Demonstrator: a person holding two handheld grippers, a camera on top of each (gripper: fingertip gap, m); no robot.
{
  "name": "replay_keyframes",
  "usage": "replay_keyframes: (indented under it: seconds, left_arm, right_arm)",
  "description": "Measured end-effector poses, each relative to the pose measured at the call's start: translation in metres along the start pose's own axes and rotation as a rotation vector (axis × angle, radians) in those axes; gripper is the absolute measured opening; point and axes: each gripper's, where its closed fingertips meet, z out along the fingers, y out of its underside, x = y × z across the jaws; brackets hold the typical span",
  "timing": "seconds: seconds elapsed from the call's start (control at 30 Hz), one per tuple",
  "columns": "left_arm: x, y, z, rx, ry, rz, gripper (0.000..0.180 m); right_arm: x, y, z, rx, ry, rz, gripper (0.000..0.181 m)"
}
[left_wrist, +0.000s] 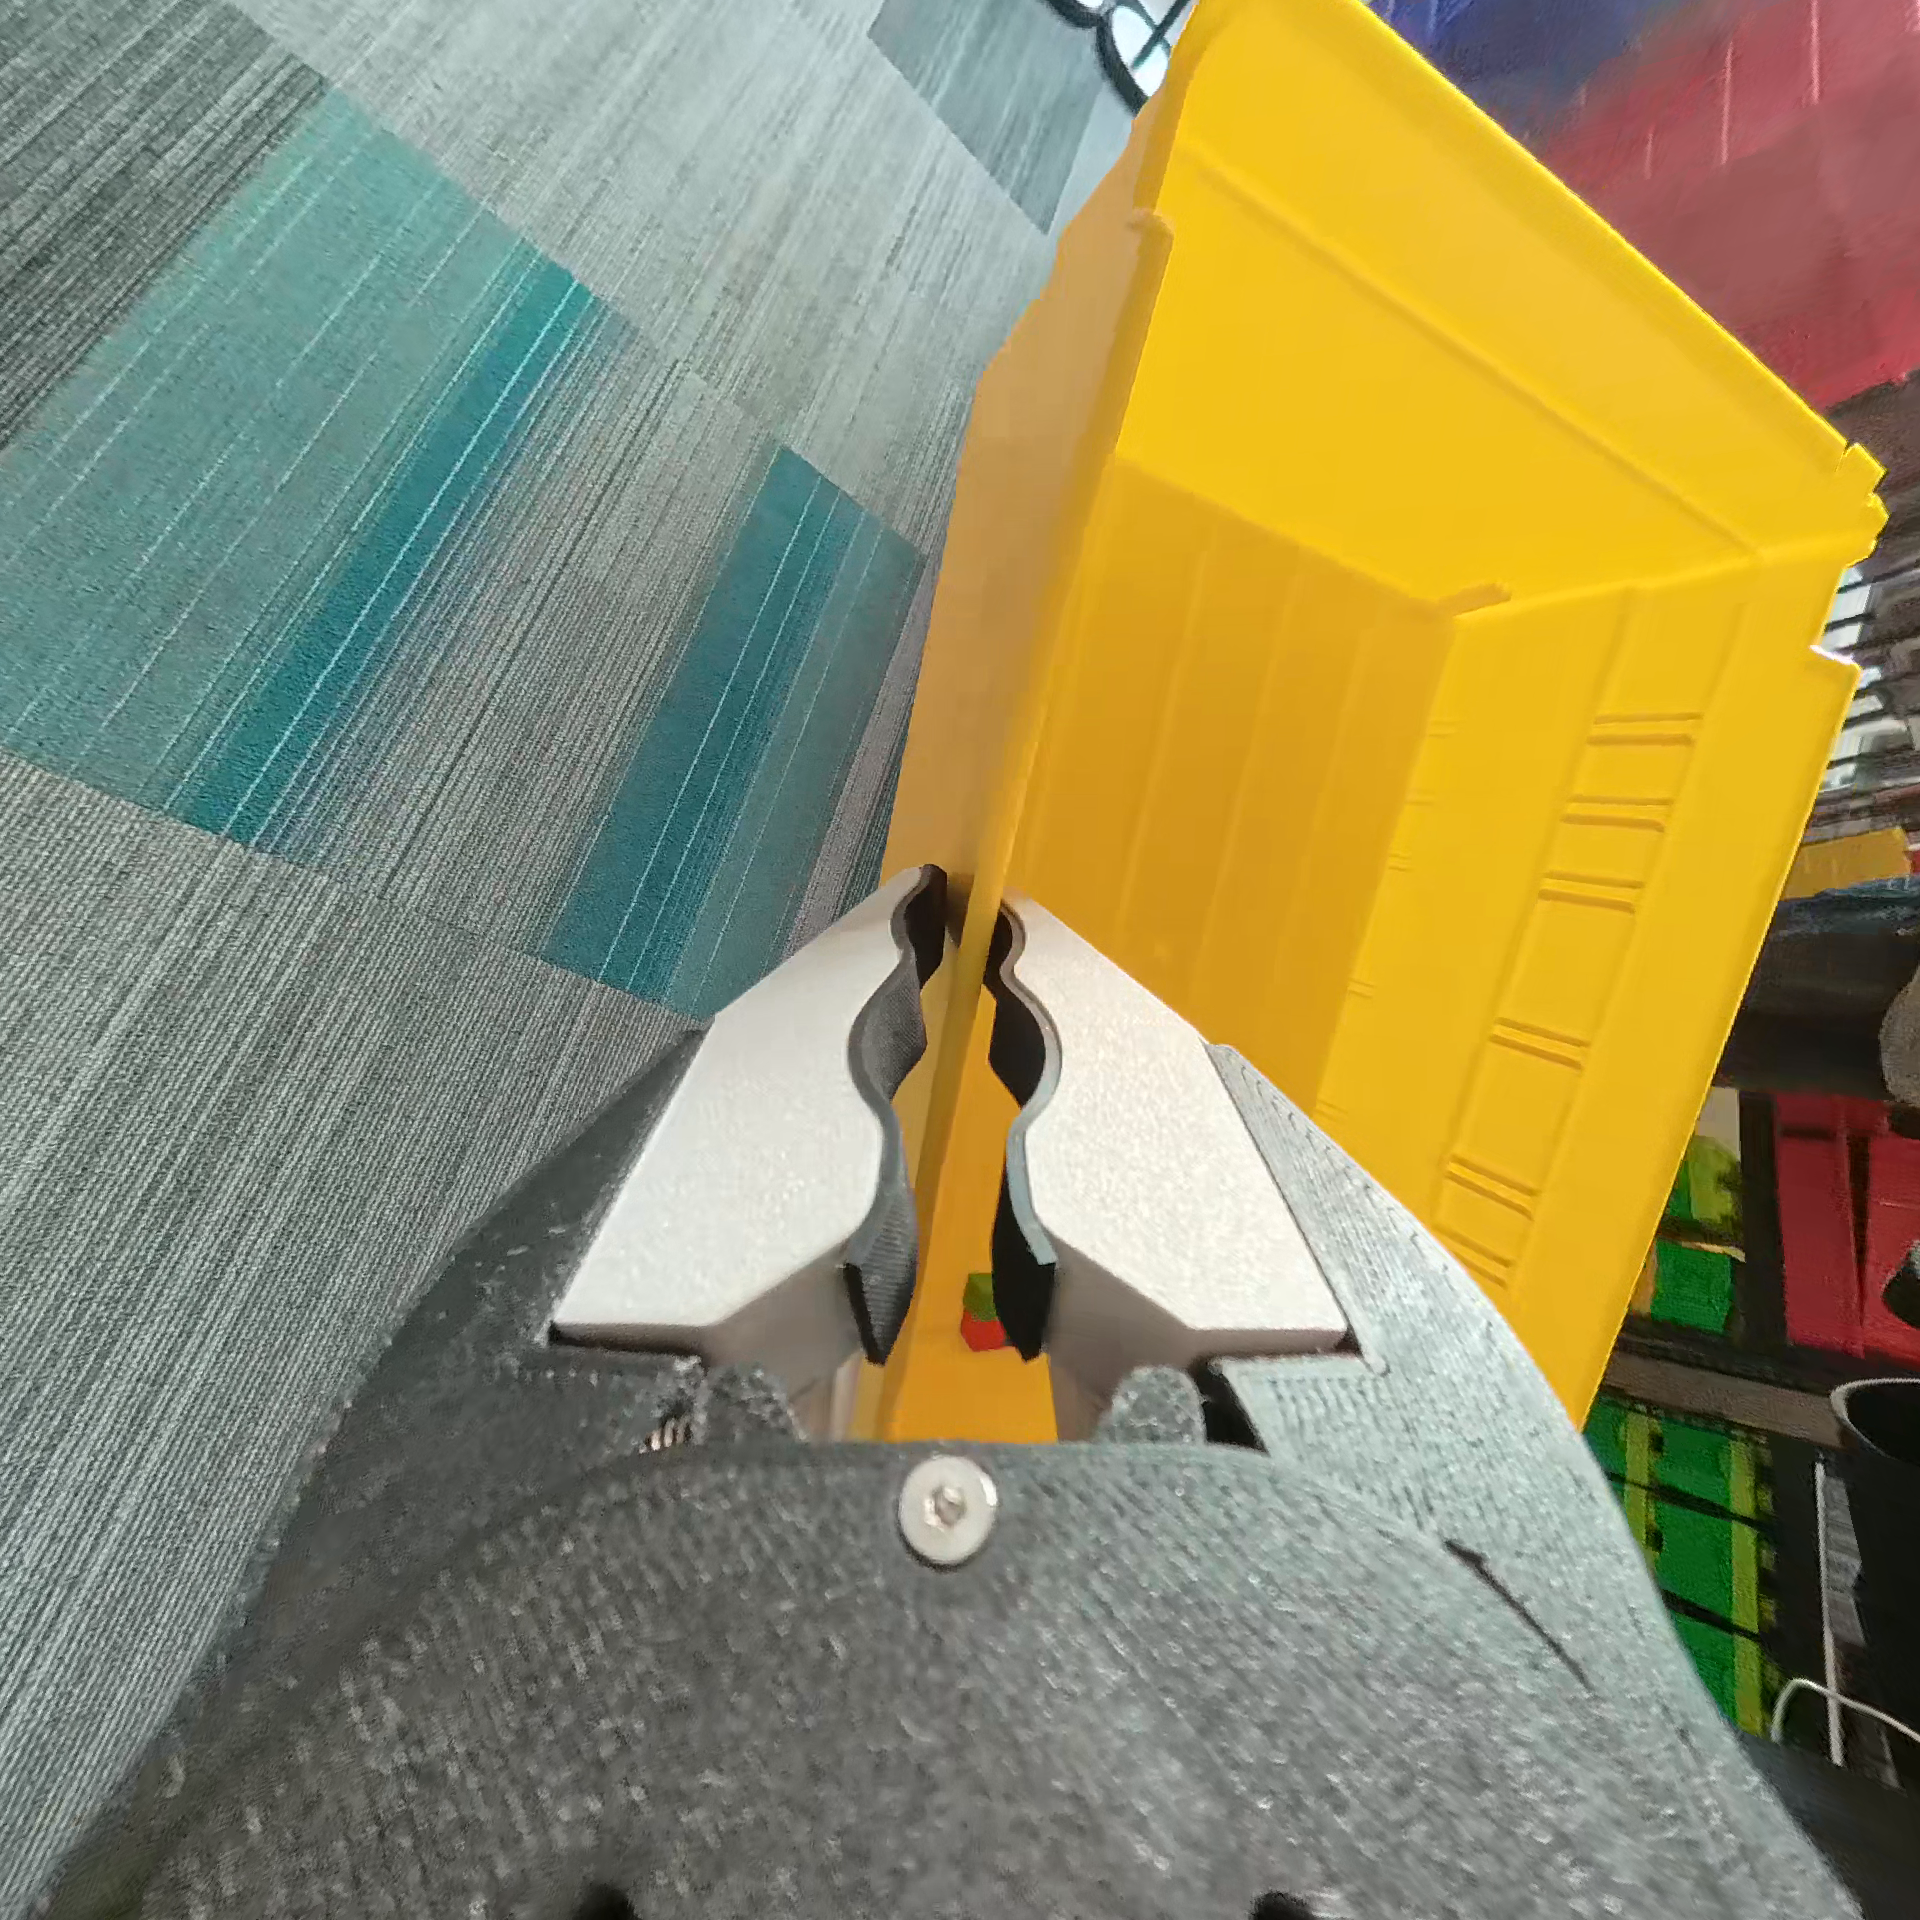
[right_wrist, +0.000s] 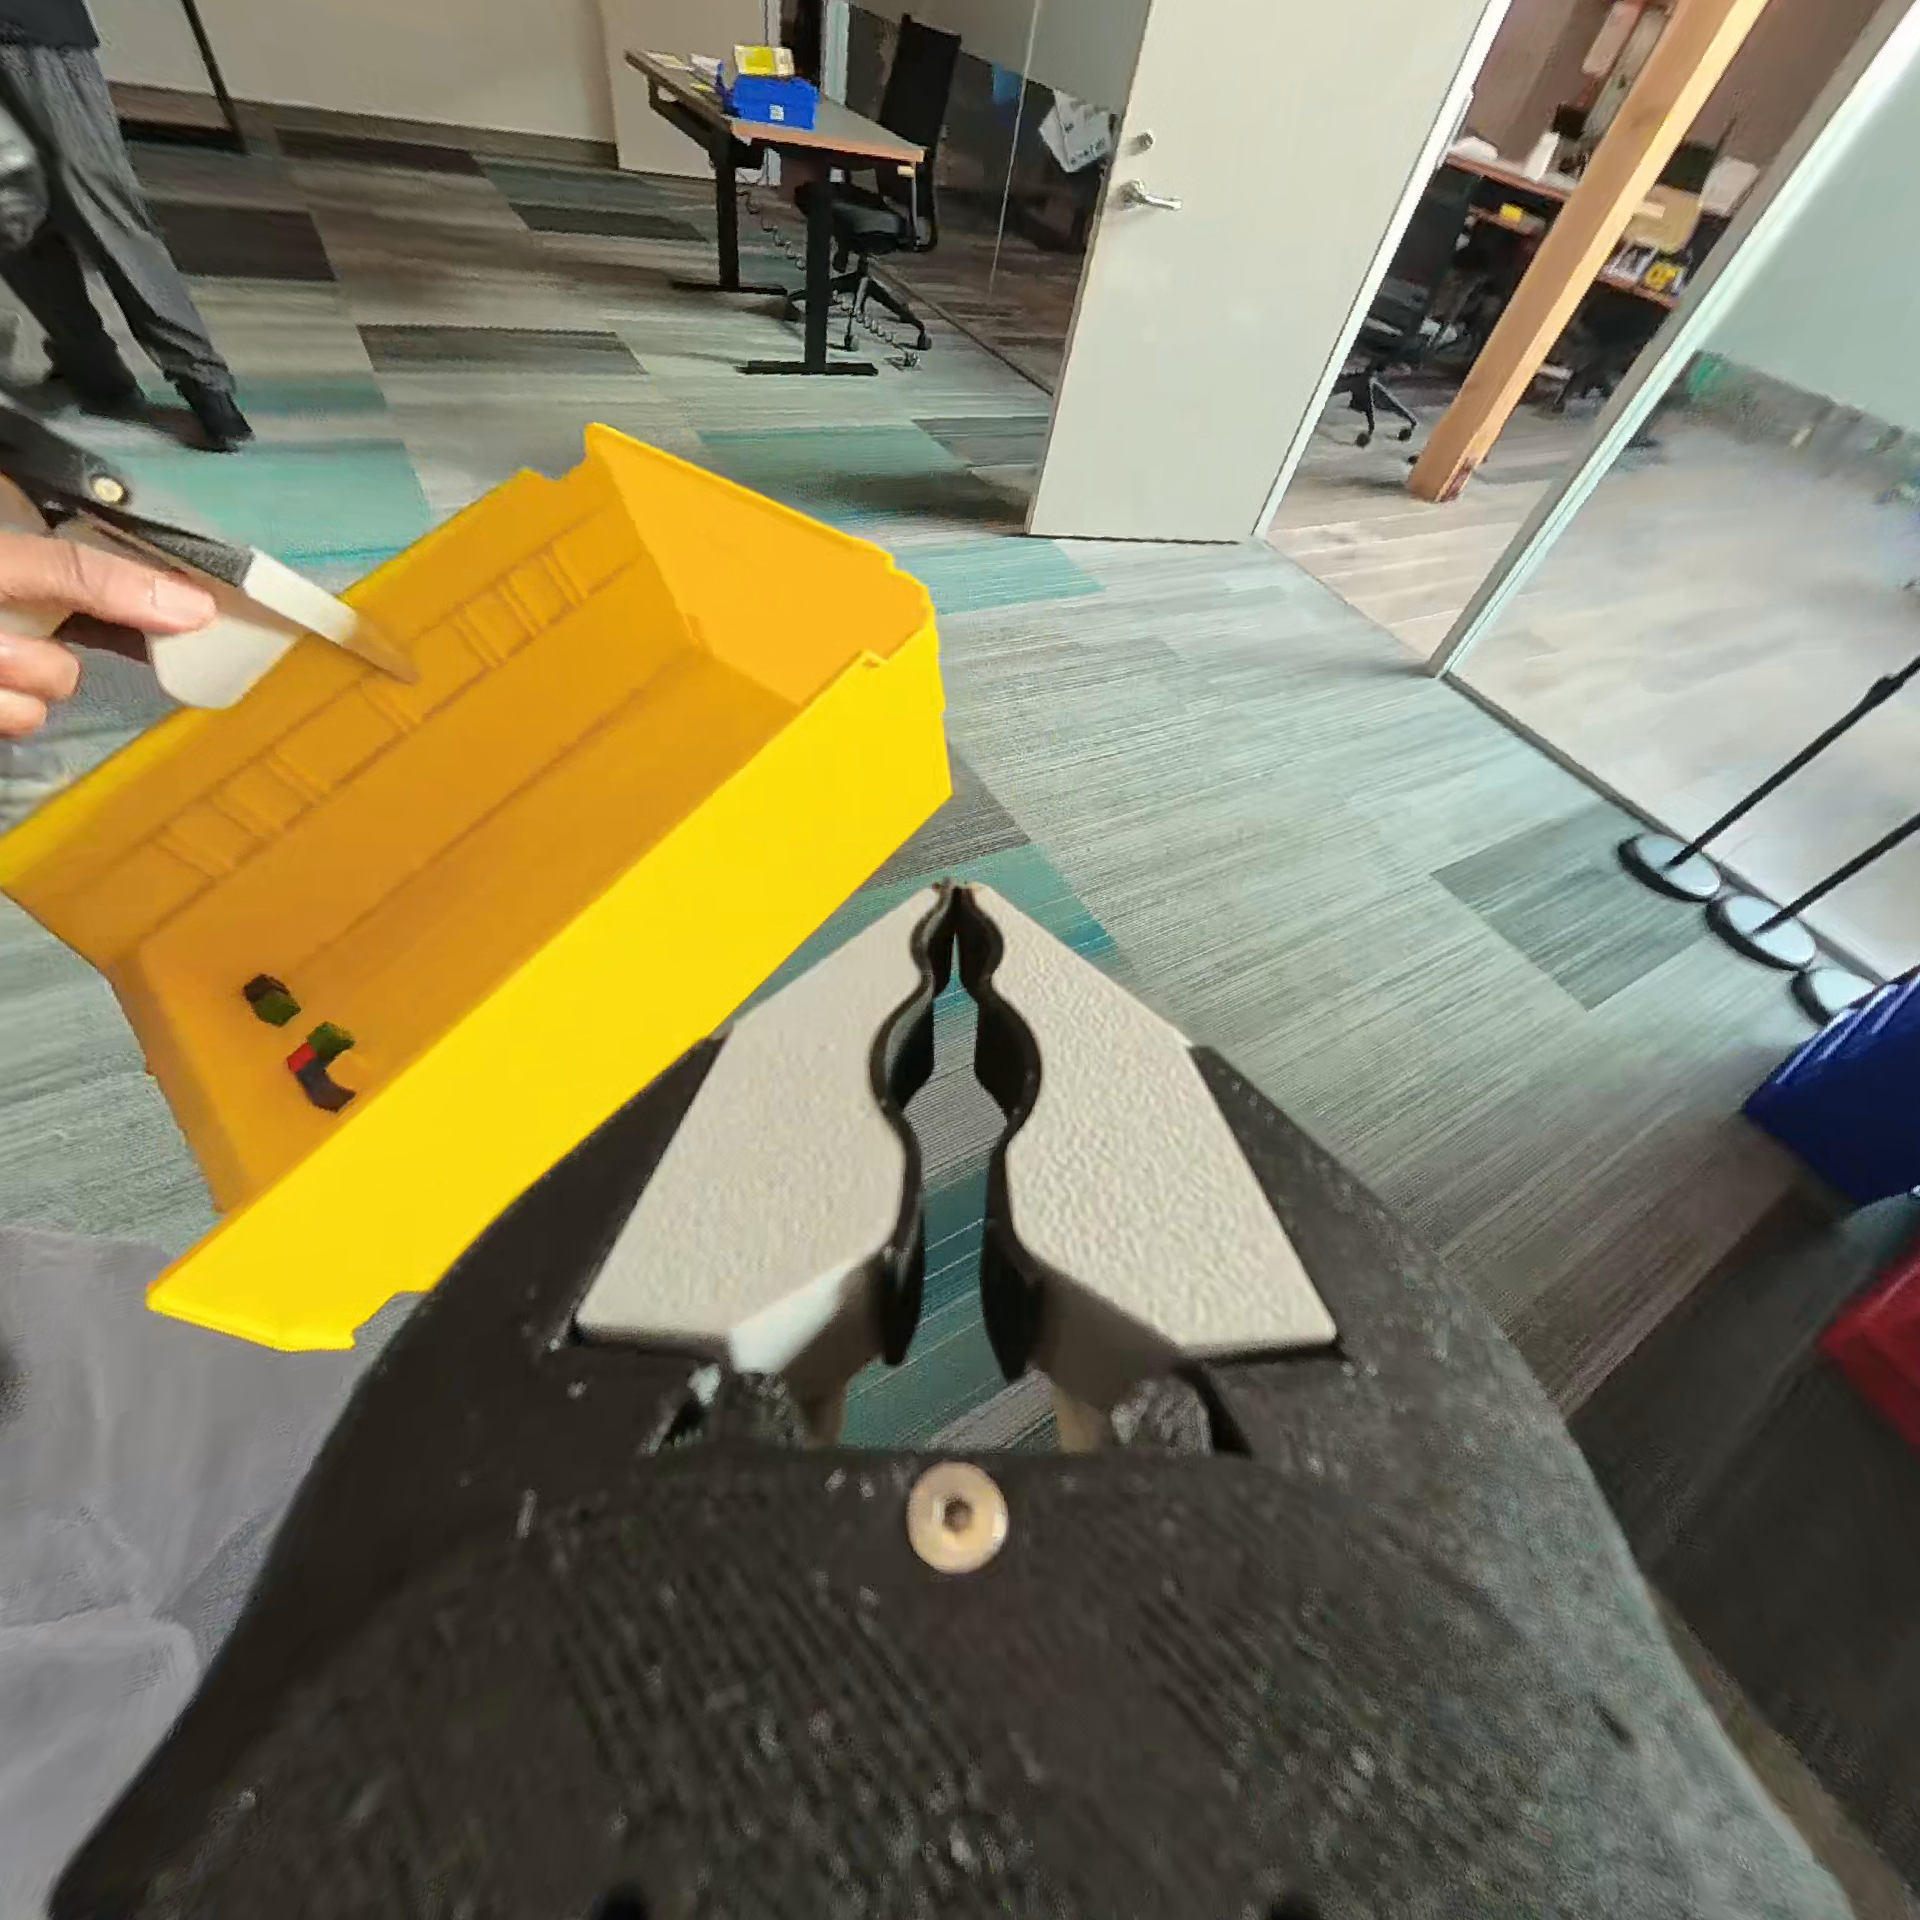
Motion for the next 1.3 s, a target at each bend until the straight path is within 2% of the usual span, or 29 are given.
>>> replay_keyframes:
  seconds: [0.1, 0.17, 0.27, 0.33, 0.4, 0.5, 0.57, 0.67, 0.77, 0.83, 0.93, 1.0, 1.03, 1.13, 1.3]
  left_arm:
    - [0.001, -0.018, 0.030, -0.011, 0.001, -0.017, 0.003]
    - [0.000, -0.031, 0.052, -0.021, 0.007, -0.014, 0.003]
    - [-0.005, -0.056, 0.089, -0.044, 0.038, -0.012, 0.004]
    - [-0.012, -0.077, 0.113, -0.063, 0.068, -0.014, 0.004]
    - [-0.023, -0.101, 0.135, -0.083, 0.105, -0.015, 0.004]
    - [-0.041, -0.143, 0.161, -0.099, 0.159, -0.001, 0.004]
    - [-0.058, -0.172, 0.176, -0.117, 0.180, -0.006, 0.004]
    - [-0.081, -0.218, 0.192, -0.131, 0.199, 0.011, 0.005]
    - [-0.096, -0.261, 0.207, -0.118, 0.212, 0.061, 0.005]
    - [-0.102, -0.284, 0.213, -0.103, 0.215, 0.078, 0.006]
    - [-0.108, -0.312, 0.218, -0.072, 0.230, 0.083, 0.008]
    - [-0.110, -0.322, 0.218, -0.057, 0.239, 0.075, 0.008]
    - [-0.111, -0.328, 0.219, -0.051, 0.242, 0.069, 0.008]
    - [-0.125, -0.349, 0.220, -0.026, 0.221, 0.054, 0.008]
    - [-0.153, -0.379, 0.217, 0.006, 0.164, 0.002, 0.013]
  right_arm:
    - [0.045, 0.004, 0.010, 0.011, 0.004, 0.102, 0.000]
    - [0.056, 0.001, 0.023, 0.011, 0.014, 0.066, 0.000]
    - [0.068, 0.007, 0.053, -0.078, 0.089, -0.050, 0.000]
    - [0.086, 0.005, 0.073, -0.067, 0.159, -0.010, 0.009]
    - [0.097, 0.002, 0.096, -0.042, 0.184, 0.122, 0.027]
    - [0.088, 0.000, 0.150, -0.049, 0.174, 0.308, 0.078]
    - [0.066, -0.003, 0.196, -0.081, 0.140, 0.428, 0.100]
    - [0.029, -0.017, 0.266, -0.092, 0.073, 0.604, 0.111]
    - [0.002, -0.018, 0.332, -0.213, 0.040, 0.632, 0.111]
    - [-0.007, -0.015, 0.366, -0.302, 0.033, 0.607, 0.104]
    - [-0.009, -0.007, 0.405, -0.409, 0.048, 0.610, 0.084]
    - [-0.009, -0.001, 0.427, -0.465, 0.044, 0.641, 0.062]
    - [-0.008, 0.000, 0.437, -0.480, 0.051, 0.656, 0.059]
    - [0.011, 0.005, 0.459, -0.512, 0.103, 0.646, 0.017]
    - [0.017, 0.009, 0.518, -0.587, 0.018, 0.537, 0.007]
